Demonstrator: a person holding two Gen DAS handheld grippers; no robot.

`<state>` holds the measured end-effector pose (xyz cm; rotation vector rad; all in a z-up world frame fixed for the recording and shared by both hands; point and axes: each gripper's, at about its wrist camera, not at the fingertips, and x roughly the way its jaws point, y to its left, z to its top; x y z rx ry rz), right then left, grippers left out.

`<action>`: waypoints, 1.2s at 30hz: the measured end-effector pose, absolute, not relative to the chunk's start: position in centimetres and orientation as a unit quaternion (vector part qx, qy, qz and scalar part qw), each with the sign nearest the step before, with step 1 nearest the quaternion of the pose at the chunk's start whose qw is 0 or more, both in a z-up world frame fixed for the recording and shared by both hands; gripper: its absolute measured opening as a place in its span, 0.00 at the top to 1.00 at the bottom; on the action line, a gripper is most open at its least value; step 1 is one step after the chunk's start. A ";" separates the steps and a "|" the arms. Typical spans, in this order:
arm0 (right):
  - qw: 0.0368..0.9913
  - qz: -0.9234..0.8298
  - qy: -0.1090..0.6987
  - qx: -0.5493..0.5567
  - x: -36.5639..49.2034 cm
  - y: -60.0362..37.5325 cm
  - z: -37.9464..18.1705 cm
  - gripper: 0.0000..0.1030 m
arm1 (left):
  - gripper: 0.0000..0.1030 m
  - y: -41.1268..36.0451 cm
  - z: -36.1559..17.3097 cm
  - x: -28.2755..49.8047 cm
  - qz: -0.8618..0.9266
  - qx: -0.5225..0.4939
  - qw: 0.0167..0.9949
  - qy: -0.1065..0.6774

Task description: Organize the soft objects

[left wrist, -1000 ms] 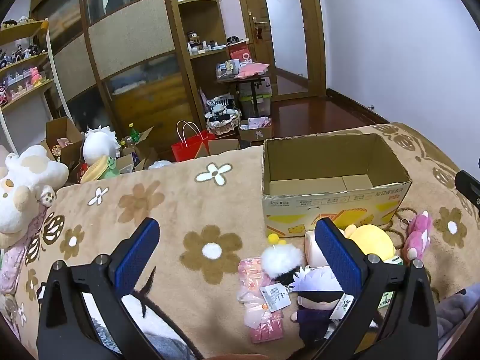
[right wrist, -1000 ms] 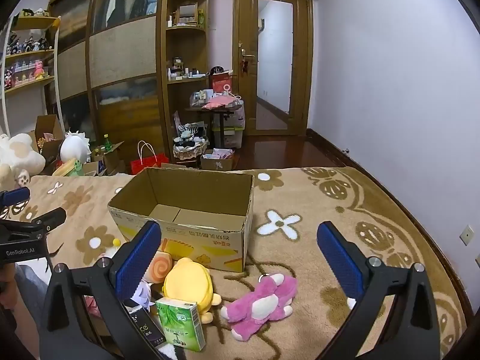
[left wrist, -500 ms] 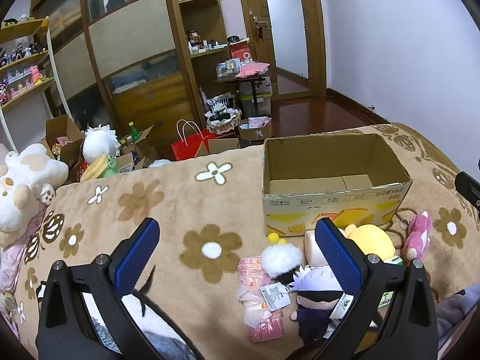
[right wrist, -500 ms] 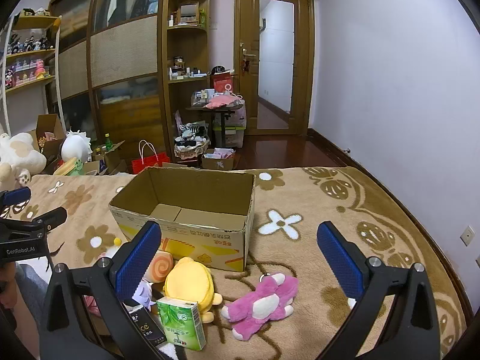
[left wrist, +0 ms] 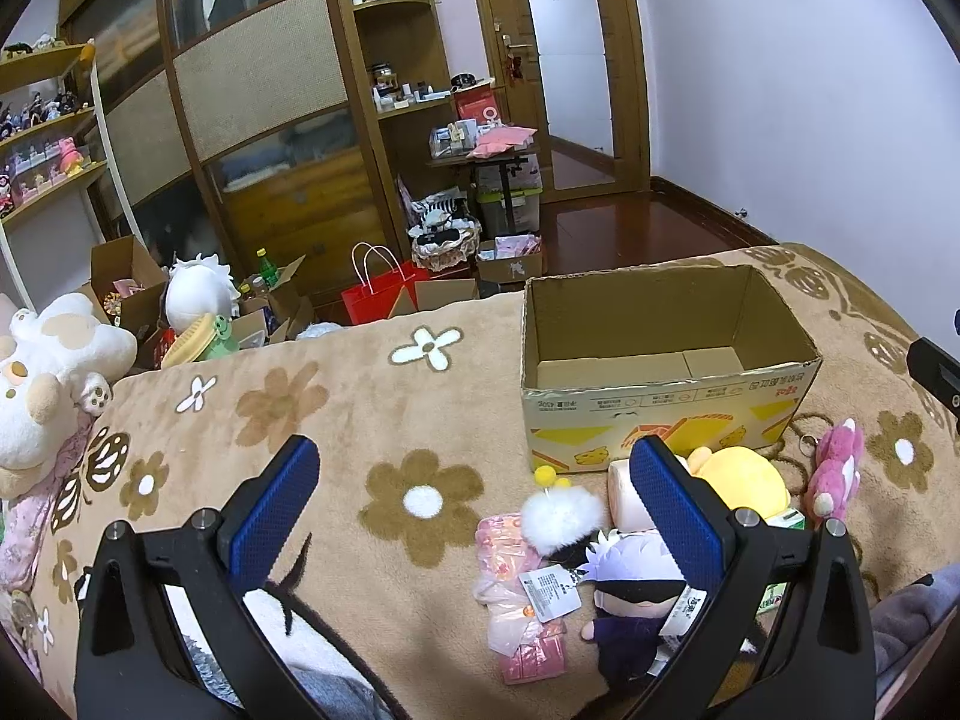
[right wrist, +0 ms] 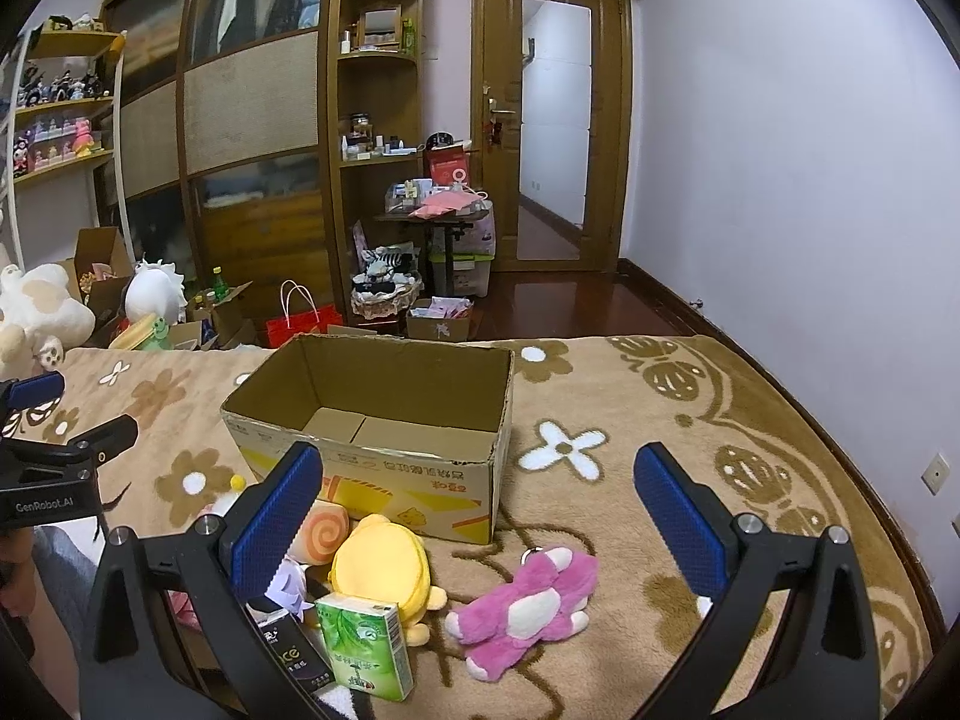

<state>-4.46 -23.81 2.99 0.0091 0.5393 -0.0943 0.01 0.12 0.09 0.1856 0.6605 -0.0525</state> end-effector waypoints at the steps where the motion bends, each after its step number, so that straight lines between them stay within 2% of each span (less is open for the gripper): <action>1: 0.963 -0.047 0.266 0.005 -4.5 -23.8 3.0 0.00 | 0.01 0.1 0.1 0.0 -0.026 0.091 0.941 0.323; 36: 0.963 -0.048 0.267 0.001 -4.3 -23.4 2.7 0.00 | 0.01 0.1 0.2 -0.1 -0.025 0.093 0.942 0.322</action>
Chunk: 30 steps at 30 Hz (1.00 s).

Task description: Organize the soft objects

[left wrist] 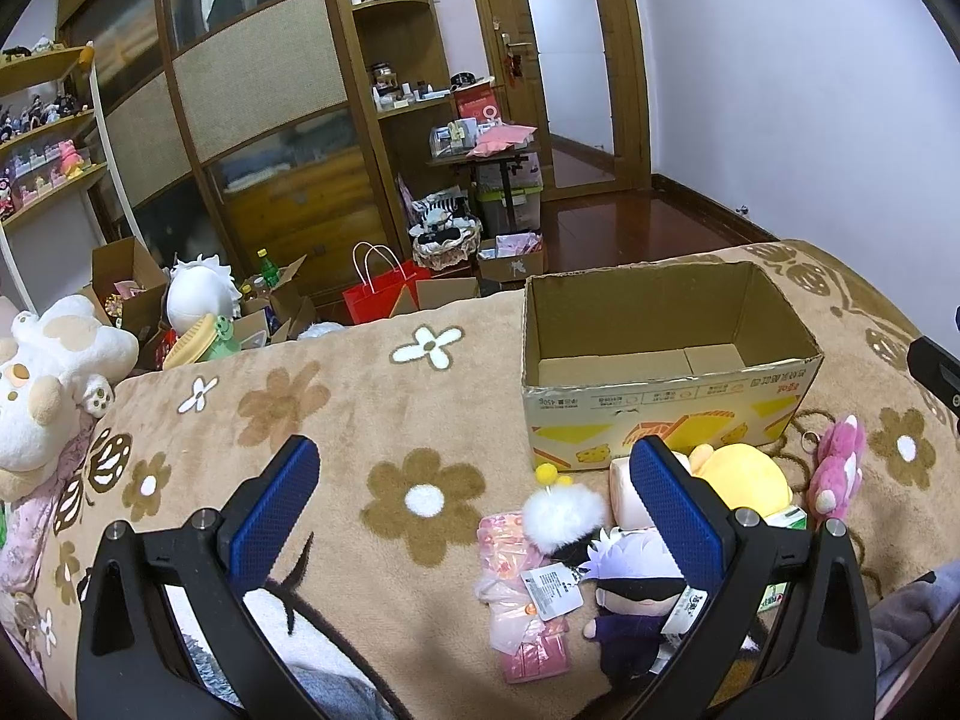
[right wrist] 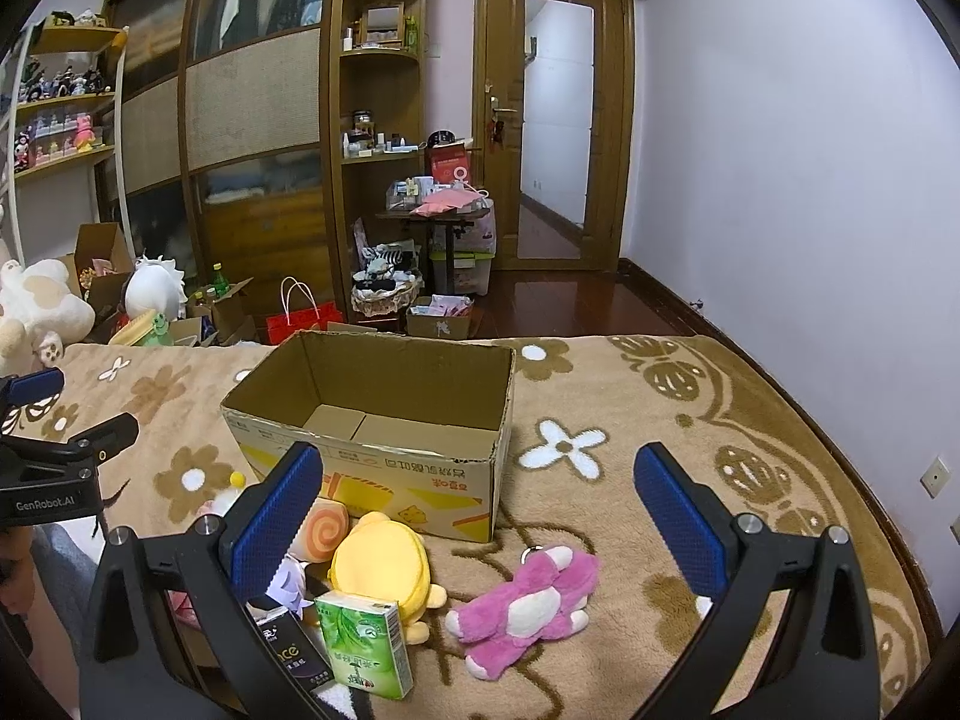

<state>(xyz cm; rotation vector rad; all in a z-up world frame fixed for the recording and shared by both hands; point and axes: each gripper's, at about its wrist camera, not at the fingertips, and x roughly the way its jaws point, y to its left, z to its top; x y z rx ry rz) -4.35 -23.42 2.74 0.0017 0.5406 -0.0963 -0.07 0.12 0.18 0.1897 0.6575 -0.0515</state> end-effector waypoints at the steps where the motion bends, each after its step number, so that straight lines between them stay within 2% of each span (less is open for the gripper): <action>1: 0.963 -0.047 0.267 0.001 -4.4 -23.2 2.7 0.00 | 0.01 0.1 0.2 -0.1 -0.025 0.093 0.942 0.323; 30: 0.962 -0.048 0.270 0.000 -4.4 -23.2 2.7 0.00 | 0.01 0.2 0.1 -0.3 -0.027 0.095 0.940 0.327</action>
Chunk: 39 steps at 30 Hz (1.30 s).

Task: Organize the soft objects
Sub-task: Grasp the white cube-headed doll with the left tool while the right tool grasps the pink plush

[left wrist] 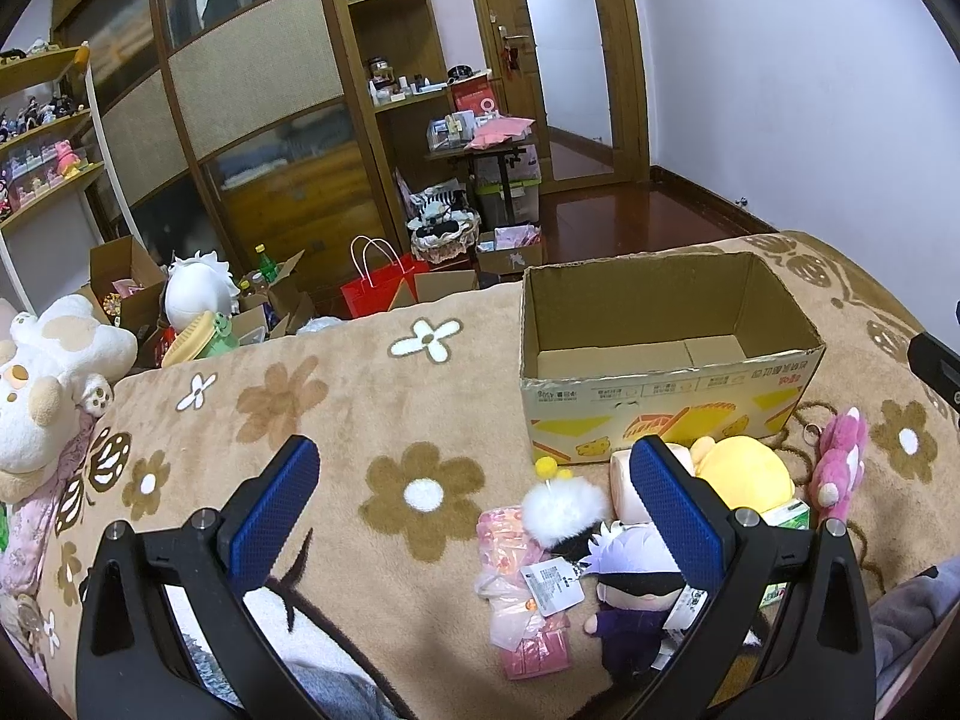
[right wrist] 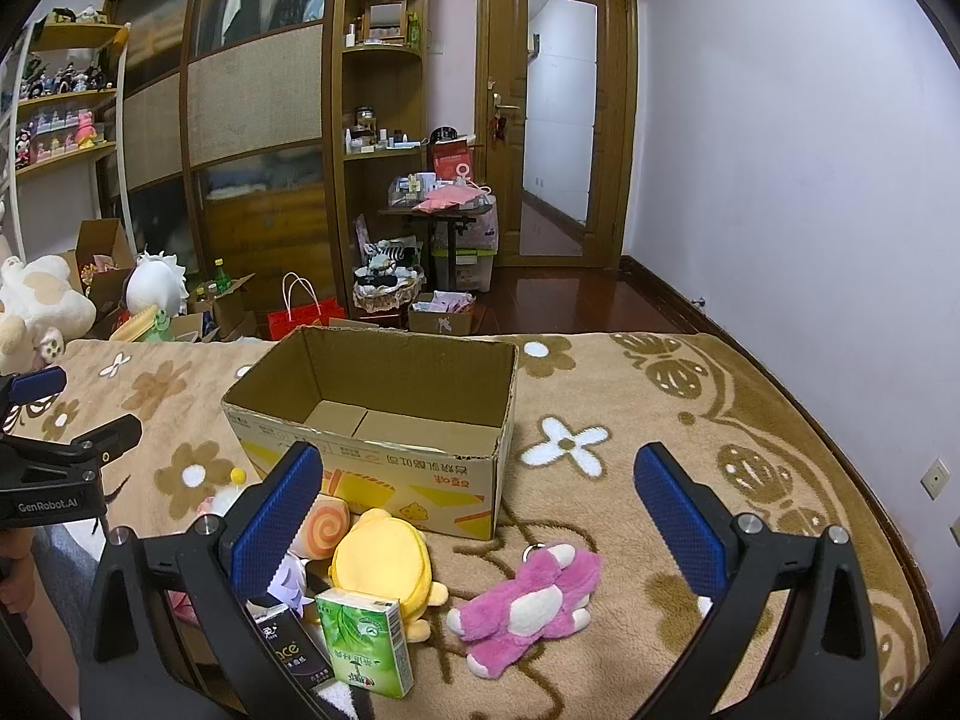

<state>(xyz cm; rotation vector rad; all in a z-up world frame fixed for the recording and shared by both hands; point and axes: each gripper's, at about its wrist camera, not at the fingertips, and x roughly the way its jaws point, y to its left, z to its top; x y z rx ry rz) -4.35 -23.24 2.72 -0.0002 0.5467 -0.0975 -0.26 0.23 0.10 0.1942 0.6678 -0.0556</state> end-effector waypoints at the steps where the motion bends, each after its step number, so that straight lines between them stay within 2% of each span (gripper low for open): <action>1: 0.961 -0.050 0.272 -0.002 -4.4 -23.0 2.6 0.00 | 0.01 0.3 0.1 -0.2 -0.028 0.095 0.939 0.331; 15: 0.944 -0.036 0.326 0.025 -2.3 -24.2 1.0 0.00 | 0.01 0.7 -1.1 3.1 -0.031 0.094 0.914 0.394; 26: 0.910 -0.043 0.408 0.068 0.5 -26.3 -2.1 0.00 | 0.01 -2.6 -2.1 4.7 -0.047 0.121 0.904 0.407; 39: 0.865 -0.069 0.478 0.139 2.4 -29.9 -6.2 0.01 | 0.01 -7.2 -5.7 6.9 -0.082 0.144 0.884 0.437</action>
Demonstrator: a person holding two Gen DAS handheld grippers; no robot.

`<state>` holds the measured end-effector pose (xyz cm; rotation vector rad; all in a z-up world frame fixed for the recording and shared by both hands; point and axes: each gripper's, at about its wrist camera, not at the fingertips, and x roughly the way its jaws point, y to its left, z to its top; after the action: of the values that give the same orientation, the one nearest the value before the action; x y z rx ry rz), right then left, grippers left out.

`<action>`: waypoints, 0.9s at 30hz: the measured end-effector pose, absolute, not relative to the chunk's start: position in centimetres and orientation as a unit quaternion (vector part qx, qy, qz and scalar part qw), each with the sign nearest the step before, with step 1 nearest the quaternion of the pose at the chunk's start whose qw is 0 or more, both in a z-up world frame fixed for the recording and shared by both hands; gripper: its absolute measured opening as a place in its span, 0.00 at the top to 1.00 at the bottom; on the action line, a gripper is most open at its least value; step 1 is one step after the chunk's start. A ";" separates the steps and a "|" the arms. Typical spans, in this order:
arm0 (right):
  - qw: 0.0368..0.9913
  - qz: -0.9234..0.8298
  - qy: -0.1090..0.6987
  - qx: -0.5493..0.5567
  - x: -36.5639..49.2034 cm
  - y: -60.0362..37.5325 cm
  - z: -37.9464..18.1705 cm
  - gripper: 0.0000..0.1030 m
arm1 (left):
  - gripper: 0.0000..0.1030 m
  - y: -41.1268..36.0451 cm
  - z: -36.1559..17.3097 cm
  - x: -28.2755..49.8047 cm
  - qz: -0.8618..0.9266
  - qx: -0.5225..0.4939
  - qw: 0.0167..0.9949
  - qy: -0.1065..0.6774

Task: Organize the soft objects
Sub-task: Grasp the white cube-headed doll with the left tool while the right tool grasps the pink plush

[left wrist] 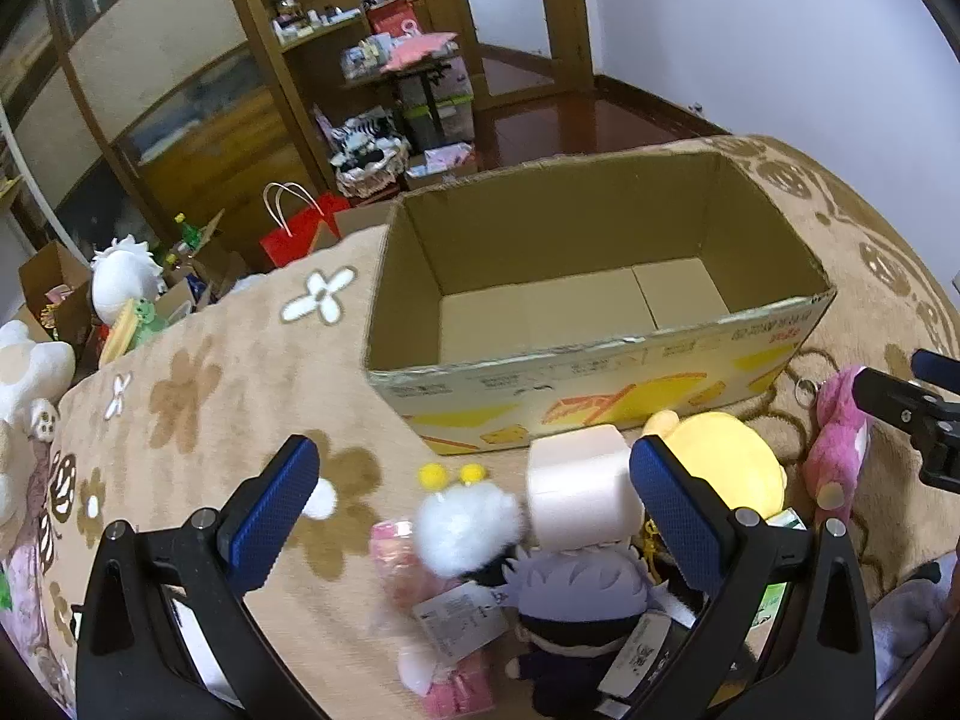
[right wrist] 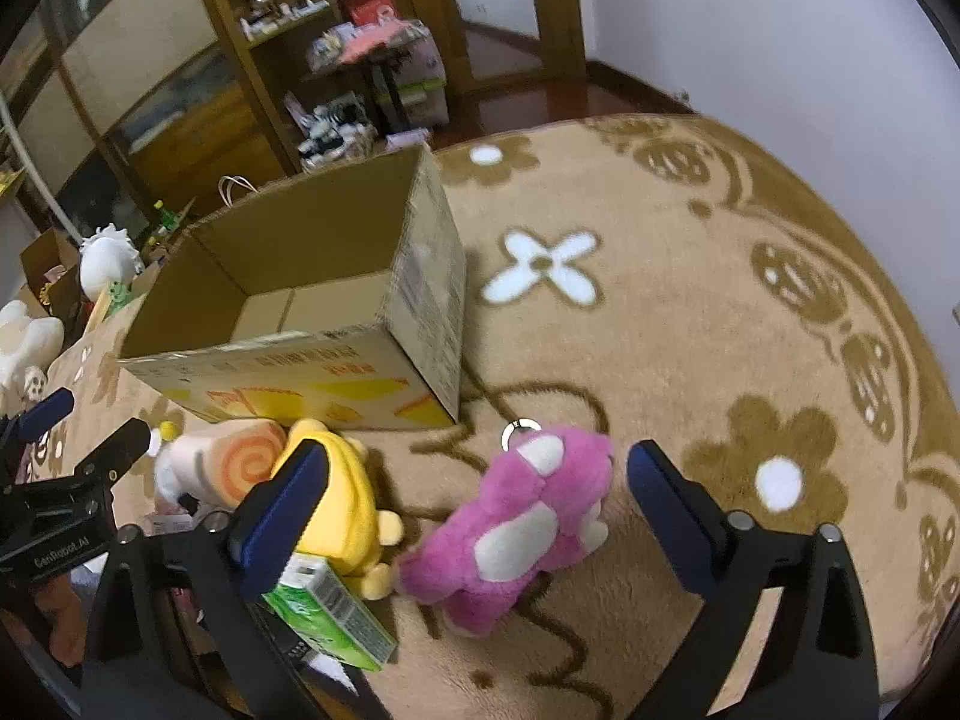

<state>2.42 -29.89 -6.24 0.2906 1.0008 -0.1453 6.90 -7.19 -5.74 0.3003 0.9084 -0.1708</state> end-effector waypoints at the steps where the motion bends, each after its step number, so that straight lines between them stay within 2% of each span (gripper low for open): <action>1: 0.861 -0.071 0.483 0.142 2.5 -30.0 -6.6 0.01 | 0.01 -7.4 -6.0 7.0 -0.083 0.145 0.882 0.440; 6: 0.841 -0.070 0.514 0.153 3.3 -30.3 -8.5 0.10 | 0.01 -8.4 -7.5 7.9 -0.093 0.145 0.871 0.460; 13: 0.812 -0.081 0.558 0.147 4.1 -30.1 -10.9 0.16 | 0.01 -9.5 -9.8 8.6 -0.106 0.158 0.852 0.488; 15: 0.810 -0.085 0.564 0.137 4.1 -30.0 -11.2 0.17 | 0.06 -10.0 -10.2 8.8 -0.111 0.159 0.848 0.493; 20: 0.803 -0.097 0.574 0.123 4.2 -30.2 -11.6 0.27 | 0.39 -10.4 -11.3 8.8 -0.130 0.149 0.831 0.521; 22: 0.801 -0.100 0.576 0.130 4.1 -30.6 -11.7 0.31 | 0.48 -10.6 -11.4 8.6 -0.141 0.141 0.827 0.526; 27: 0.801 -0.105 0.575 0.128 4.1 -30.8 -11.7 0.39 | 0.56 -11.0 -11.4 8.3 -0.143 0.147 0.830 0.519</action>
<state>4.14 -30.77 -11.68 0.2752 1.2331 -0.2250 8.28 -10.98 -11.38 0.3121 1.1017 -0.3043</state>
